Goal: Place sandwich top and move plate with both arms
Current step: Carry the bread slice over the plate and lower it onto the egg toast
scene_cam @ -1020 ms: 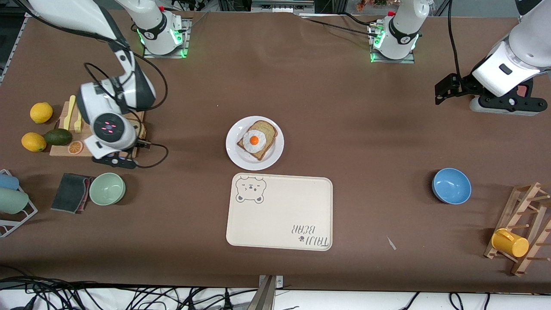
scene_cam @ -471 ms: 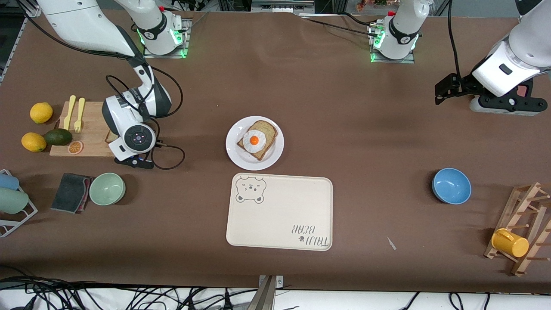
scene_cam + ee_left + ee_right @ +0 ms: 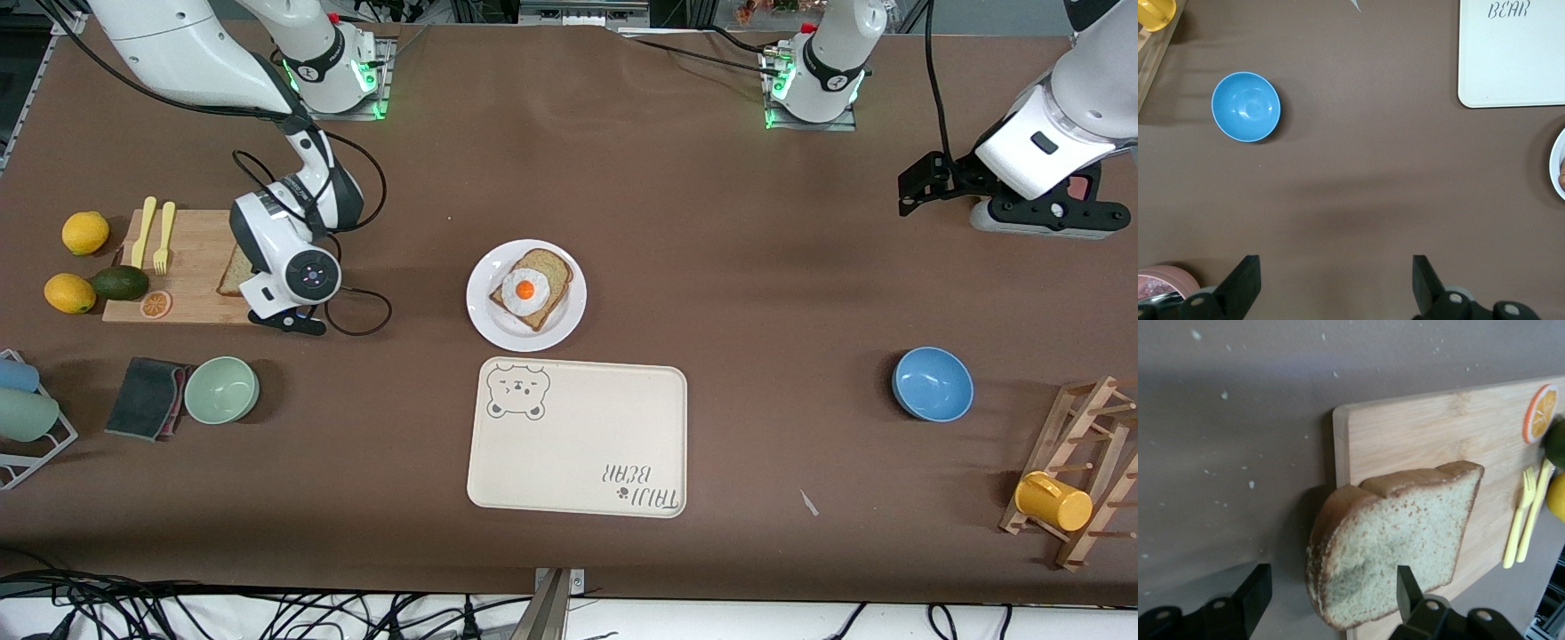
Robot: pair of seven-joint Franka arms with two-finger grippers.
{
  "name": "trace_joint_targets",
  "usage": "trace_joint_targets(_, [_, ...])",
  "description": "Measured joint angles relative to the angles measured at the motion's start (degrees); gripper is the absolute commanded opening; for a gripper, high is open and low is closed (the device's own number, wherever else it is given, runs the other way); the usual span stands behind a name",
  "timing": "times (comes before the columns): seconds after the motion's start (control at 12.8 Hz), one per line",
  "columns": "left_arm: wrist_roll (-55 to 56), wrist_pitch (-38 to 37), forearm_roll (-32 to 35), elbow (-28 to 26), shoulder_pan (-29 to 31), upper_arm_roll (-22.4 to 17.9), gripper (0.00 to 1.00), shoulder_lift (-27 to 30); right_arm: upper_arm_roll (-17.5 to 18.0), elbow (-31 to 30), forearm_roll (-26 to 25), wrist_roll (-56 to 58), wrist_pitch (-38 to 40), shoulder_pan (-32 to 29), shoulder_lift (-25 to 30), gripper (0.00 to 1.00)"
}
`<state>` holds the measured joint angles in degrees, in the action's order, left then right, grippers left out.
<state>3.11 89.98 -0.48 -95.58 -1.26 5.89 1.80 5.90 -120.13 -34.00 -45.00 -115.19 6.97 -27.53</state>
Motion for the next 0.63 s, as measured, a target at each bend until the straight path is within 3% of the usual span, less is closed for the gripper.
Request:
trace_joint_targets(0.16, [0.0, 0.0, 0.0, 0.0, 0.0, 0.0, 1.00, 0.0, -0.1, -0.6, -0.8, -0.5, 0.0, 0.0, -0.2, 0.61])
trace_joint_targets(0.47, [0.0, 0.0, 0.0, 0.0, 0.0, 0.0, 1.00, 0.0, -0.2, -0.6, -1.0, -0.7, 0.0, -0.1, -0.4, 0.00])
trace_joint_targets(0.63, [0.0, 0.0, 0.0, 0.0, 0.0, 0.0, 1.00, 0.0, -0.2, -0.5, -1.0, -0.8, 0.2, -0.1, -0.4, 0.00])
